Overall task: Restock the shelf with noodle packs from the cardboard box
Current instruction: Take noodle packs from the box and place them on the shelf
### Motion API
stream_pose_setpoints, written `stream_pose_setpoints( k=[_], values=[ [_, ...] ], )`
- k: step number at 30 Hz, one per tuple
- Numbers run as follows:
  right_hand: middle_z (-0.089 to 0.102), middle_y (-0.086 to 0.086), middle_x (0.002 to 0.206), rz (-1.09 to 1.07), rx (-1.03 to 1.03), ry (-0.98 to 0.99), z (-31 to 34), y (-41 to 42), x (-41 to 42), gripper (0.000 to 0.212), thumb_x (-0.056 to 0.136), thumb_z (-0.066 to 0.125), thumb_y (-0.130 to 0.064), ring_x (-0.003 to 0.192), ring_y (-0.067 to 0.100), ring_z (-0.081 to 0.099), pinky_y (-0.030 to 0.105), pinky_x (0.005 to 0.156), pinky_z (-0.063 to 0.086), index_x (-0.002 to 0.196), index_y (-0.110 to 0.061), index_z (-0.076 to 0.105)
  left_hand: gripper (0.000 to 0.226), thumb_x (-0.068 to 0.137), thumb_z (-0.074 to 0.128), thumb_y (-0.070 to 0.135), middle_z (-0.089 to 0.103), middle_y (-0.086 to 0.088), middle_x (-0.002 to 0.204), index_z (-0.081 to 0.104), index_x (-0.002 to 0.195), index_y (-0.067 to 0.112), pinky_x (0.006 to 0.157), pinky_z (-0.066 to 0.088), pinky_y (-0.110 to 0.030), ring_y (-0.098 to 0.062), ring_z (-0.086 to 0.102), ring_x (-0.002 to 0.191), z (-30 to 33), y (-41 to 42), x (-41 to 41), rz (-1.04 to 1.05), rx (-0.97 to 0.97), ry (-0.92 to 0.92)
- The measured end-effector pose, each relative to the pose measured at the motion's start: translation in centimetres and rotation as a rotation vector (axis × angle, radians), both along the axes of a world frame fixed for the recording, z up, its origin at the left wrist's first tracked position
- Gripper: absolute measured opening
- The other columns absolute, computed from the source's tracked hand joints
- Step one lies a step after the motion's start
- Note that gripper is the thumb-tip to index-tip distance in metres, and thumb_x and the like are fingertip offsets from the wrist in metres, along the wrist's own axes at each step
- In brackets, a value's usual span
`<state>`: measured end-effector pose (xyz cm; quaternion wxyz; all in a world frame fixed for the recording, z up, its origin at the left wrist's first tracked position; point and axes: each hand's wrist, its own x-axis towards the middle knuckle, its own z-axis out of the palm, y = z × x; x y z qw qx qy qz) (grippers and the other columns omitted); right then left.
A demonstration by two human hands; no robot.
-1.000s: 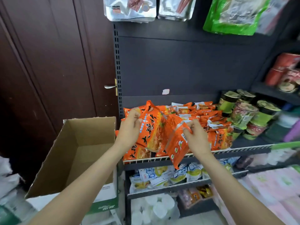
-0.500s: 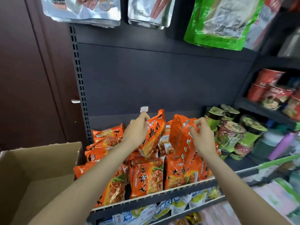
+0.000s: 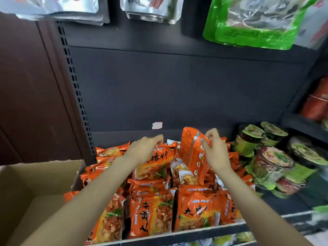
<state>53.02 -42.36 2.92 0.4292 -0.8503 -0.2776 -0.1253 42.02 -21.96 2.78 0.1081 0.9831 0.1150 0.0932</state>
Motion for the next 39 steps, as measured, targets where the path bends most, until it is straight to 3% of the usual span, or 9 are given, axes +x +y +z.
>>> stream_pose_setpoints(
  k=[4,7,9,12,16,22,27,31,39],
  values=[
    [0.049,0.001,0.057,0.057,-0.068,-0.046,-0.3,1.1,2.1,0.013,0.095,0.050,-0.017,0.048,0.022,0.049,0.041,0.050,0.041,0.089,-0.017,0.039,0.023,0.095,0.039,0.002,0.045,0.007,0.072,0.042,0.102,0.023,0.060,0.034,-0.031,-0.022,0.048,0.068,-0.7,0.3,0.2,0.034,-0.037,0.018],
    [0.051,-0.001,0.059,0.105,-0.129,-0.077,-0.7,1.7,2.8,0.013,0.096,0.049,-0.016,0.049,0.020,0.051,0.038,0.048,0.041,0.091,-0.019,0.038,0.026,0.094,0.042,0.001,0.057,0.006,0.086,0.046,0.103,0.025,0.073,0.031,-0.031,-0.023,0.057,0.088,-1.0,0.4,0.9,0.131,0.034,-0.030],
    [0.060,0.000,0.069,0.161,-0.181,-0.081,-1.1,2.0,3.0,0.013,0.096,0.049,-0.014,0.058,0.019,0.058,0.037,0.053,0.047,0.099,-0.023,0.041,0.024,0.094,0.044,0.004,0.063,0.006,0.099,0.049,0.103,0.026,0.079,0.031,-0.034,-0.020,0.058,0.097,-1.3,0.3,1.2,0.183,0.052,-0.065],
    [0.067,-0.001,0.093,0.233,-0.272,-0.129,-1.4,2.3,2.9,0.036,0.095,0.047,-0.009,0.081,0.018,0.064,0.036,0.067,0.054,0.120,-0.033,0.054,0.017,0.097,0.045,0.011,0.067,0.005,0.099,0.055,0.101,0.023,0.086,0.038,-0.035,-0.019,0.061,0.095,-1.4,0.3,1.1,0.173,-0.048,-0.107],
    [0.064,-0.004,0.117,0.308,-0.358,-0.111,-1.2,3.5,2.7,0.036,0.093,0.045,-0.004,0.105,0.017,0.061,0.034,0.080,0.052,0.107,-0.025,0.071,0.012,0.094,0.052,0.011,0.065,0.003,0.080,0.059,0.090,0.020,0.072,0.050,-0.038,-0.017,0.061,0.074,-1.2,0.5,0.9,0.065,-0.274,-0.192],
    [0.065,-0.007,0.116,0.318,-0.410,-0.045,-0.8,4.6,1.8,0.026,0.093,0.052,-0.030,0.106,0.015,0.059,0.034,0.085,0.050,0.113,-0.024,0.067,0.015,0.093,0.053,0.008,0.062,0.003,0.076,0.059,0.085,0.020,0.068,0.050,-0.038,-0.018,0.058,0.067,-1.2,0.4,1.2,0.070,-0.337,-0.250],
    [0.068,-0.008,0.110,0.318,-0.329,-0.002,-1.0,4.3,1.8,0.021,0.087,0.064,-0.032,0.103,0.011,0.061,0.028,0.082,0.049,0.105,-0.025,0.072,0.014,0.092,0.055,0.008,0.066,0.002,0.081,0.062,0.087,0.019,0.072,0.053,-0.042,-0.018,0.063,0.075,-1.7,0.7,1.0,0.073,-0.345,-0.252],
    [0.066,-0.005,0.111,0.354,-0.325,0.021,-1.3,4.4,1.3,0.031,0.083,0.068,-0.038,0.101,0.012,0.061,0.029,0.085,0.050,0.107,-0.019,0.071,0.012,0.092,0.056,0.009,0.068,0.002,0.088,0.064,0.090,0.018,0.077,0.054,-0.040,-0.014,0.064,0.081,-1.7,0.7,1.3,0.062,-0.333,-0.250],
    [0.070,-0.003,0.108,0.226,-0.321,-0.122,-1.9,4.8,0.8,0.021,0.088,0.064,-0.020,0.098,0.017,0.065,0.032,0.077,0.053,0.108,-0.024,0.068,0.012,0.090,0.061,0.021,0.063,0.003,0.105,0.065,0.102,0.020,0.093,0.046,-0.035,-0.013,0.056,0.102,-1.7,0.5,0.8,0.083,-0.243,-0.257]
  ],
)
